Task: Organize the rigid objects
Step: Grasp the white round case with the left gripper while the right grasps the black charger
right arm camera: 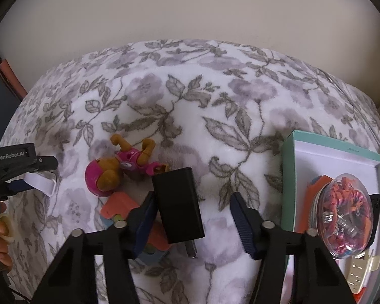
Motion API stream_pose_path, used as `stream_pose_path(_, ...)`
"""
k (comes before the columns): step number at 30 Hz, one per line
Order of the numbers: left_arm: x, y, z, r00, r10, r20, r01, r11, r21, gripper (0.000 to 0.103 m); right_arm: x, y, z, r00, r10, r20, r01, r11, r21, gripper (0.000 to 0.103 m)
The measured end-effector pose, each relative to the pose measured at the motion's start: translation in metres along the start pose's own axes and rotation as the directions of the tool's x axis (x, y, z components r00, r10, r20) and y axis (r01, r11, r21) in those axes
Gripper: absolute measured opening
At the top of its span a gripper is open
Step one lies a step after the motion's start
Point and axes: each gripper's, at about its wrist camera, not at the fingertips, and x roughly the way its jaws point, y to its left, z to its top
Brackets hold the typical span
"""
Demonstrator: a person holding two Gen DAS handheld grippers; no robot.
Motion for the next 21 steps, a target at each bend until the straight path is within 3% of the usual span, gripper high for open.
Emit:
stream_pose_path(8, 0.007, -0.009, -0.009, 0.999, 0.044, 0.007, -0.044, 0.999, 0.028, 0.072, 0.007, 0.005, -0.002, 1.0, -0.011, -0.012, 0.011, 1.0, -0.02, 0.05)
stream_pose_path(12, 0.011, -0.026, -0.009, 0.997, 0.078, 0.017, -0.079, 0.996, 0.046, 0.063, 0.01, 0.008, -0.004, 1.0, -0.024, -0.013, 0.023, 0.999, -0.035, 0.047)
stream_pose_path(21, 0.007, -0.033, -0.01, 0.996, 0.078, 0.037, -0.08, 0.996, 0.045, 0.056, 0.013, 0.01, -0.008, 0.999, -0.038, -0.008, 0.038, 0.998, -0.045, 0.045)
